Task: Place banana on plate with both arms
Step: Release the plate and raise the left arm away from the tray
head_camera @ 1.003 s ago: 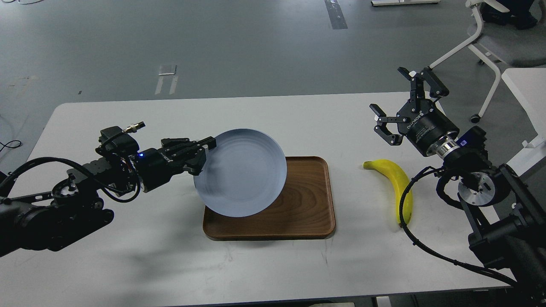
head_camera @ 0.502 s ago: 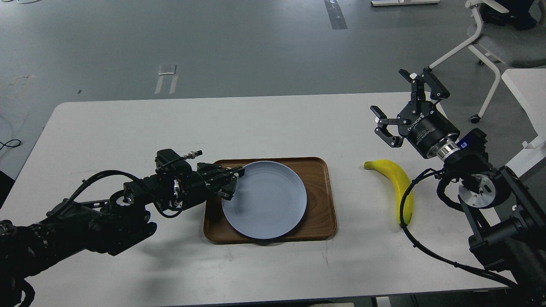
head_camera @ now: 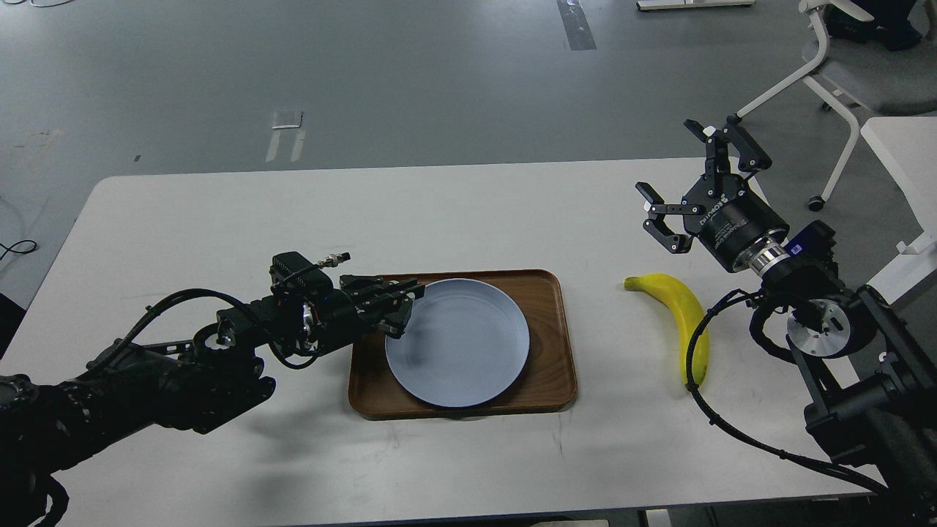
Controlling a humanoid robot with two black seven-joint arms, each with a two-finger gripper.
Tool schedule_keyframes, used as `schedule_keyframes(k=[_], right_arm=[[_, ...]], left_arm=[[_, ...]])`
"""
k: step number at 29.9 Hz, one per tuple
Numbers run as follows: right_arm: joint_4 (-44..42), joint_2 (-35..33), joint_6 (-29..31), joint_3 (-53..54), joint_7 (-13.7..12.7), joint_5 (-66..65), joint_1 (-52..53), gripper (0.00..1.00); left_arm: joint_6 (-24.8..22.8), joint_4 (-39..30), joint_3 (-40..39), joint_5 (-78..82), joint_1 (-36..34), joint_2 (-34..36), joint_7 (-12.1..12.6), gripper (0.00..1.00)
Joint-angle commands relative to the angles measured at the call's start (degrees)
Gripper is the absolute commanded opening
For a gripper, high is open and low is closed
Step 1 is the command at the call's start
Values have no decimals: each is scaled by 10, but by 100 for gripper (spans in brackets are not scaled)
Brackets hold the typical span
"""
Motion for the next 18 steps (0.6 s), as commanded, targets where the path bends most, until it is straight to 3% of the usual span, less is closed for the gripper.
schedule_keyframes(k=[1,4,7,10,15,18], right_arm=[[0,0,0,0,0,0,-3,100],[0,0,0,1,0,0,-5,100],[2,-9,5,0,0,-2,-6,100],[4,-32,5,-4,0,-34,-7,100],[49,-119,5,-47,4,-241,-7,99],[108,-203,5,-79,11,-386,-7,97]], left_arm=[[0,-1,3,-47,-6,-18,0,76],[0,-1,-1,-51,-8,-24,0,82],[10,-14,-15,-91,-22,-20,0,97],[34,-42,-64,-206,-55,-15,0,98],[30,-51,-131,-482,-116,-6,0,98],[-41,-51,-140,-622,-149,12,0,98]])
